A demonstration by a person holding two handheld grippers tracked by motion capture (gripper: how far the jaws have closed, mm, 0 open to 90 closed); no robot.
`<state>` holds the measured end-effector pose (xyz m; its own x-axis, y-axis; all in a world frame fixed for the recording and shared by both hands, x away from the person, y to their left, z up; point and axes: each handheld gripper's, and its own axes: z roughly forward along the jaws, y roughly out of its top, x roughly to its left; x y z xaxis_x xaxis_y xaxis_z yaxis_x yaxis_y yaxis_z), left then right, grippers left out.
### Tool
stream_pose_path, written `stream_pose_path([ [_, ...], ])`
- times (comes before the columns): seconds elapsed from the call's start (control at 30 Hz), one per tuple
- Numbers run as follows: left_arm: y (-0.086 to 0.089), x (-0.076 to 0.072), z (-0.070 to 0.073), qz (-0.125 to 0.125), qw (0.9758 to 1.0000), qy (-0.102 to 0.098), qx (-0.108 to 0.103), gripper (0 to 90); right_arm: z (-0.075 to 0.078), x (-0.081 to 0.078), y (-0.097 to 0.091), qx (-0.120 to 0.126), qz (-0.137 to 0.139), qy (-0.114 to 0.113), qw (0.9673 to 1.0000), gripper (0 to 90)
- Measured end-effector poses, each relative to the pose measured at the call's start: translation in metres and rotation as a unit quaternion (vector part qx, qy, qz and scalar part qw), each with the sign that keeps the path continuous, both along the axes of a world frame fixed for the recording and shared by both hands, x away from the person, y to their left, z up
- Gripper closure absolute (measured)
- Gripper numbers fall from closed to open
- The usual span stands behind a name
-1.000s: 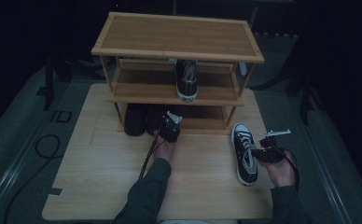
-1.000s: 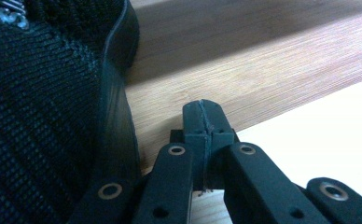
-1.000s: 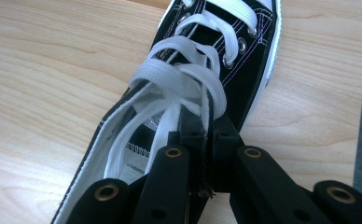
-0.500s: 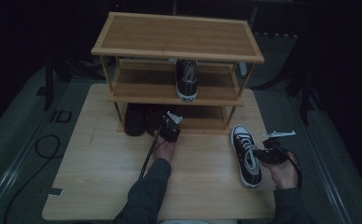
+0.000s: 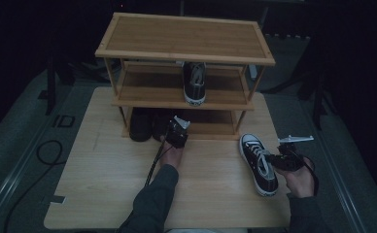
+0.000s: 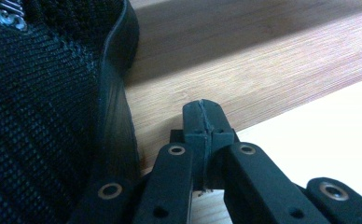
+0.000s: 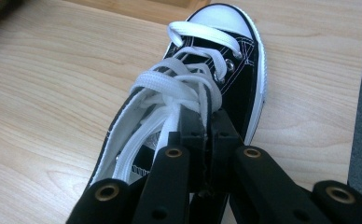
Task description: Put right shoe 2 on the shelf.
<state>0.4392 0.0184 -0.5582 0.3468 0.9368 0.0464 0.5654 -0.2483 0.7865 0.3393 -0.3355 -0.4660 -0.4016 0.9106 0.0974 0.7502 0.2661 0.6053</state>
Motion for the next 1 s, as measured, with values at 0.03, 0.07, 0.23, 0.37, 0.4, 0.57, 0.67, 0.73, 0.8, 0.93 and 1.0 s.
stream_pose_path([
  [0.03,0.000,0.000,0.000,0.000,1.0000,0.000,0.000,90.0,0.001,0.000,0.000,0.002,0.001,-0.001,1.0000,87.4],
  [0.07,0.000,0.000,0.000,0.000,1.0000,0.001,-0.001,90.0,0.003,-0.001,0.000,0.004,0.004,-0.002,1.0000,87.4],
  [0.23,0.000,0.000,0.000,0.000,1.0000,0.001,-0.001,90.0,0.007,-0.001,0.000,0.007,0.014,-0.006,0.9999,87.4],
  [0.37,0.000,0.000,0.000,0.000,1.0000,0.001,-0.002,90.0,0.012,-0.001,0.003,0.018,0.033,-0.008,0.9993,87.5],
  [0.4,0.000,0.000,0.000,0.000,1.0000,0.001,-0.002,90.0,0.012,-0.001,0.004,0.020,0.038,-0.009,0.9991,87.4],
  [0.57,0.001,0.000,0.000,0.000,1.0000,0.001,-0.004,90.0,0.016,0.000,0.008,0.018,0.051,-0.011,0.9985,87.5],
  [0.67,0.001,0.000,0.000,0.000,1.0000,0.001,-0.004,90.0,0.017,0.001,0.010,0.017,0.058,-0.011,0.9981,87.4],
  [0.73,0.001,0.000,0.000,0.000,1.0000,0.001,-0.004,90.0,0.020,0.003,0.012,0.018,0.069,-0.012,0.9973,87.4],
  [0.8,0.001,0.000,0.000,0.000,1.0000,0.001,-0.004,90.0,0.021,0.004,0.013,0.021,0.077,-0.014,0.9967,87.4],
  [0.93,0.001,0.000,0.000,0.000,1.0000,0.001,-0.004,90.0,0.024,0.006,0.017,0.020,0.084,-0.015,0.9961,87.4],
  [1.0,0.001,0.000,0.000,0.000,1.0000,0.002,-0.005,90.0,0.026,0.007,0.019,0.017,0.089,-0.017,0.9957,87.4],
])
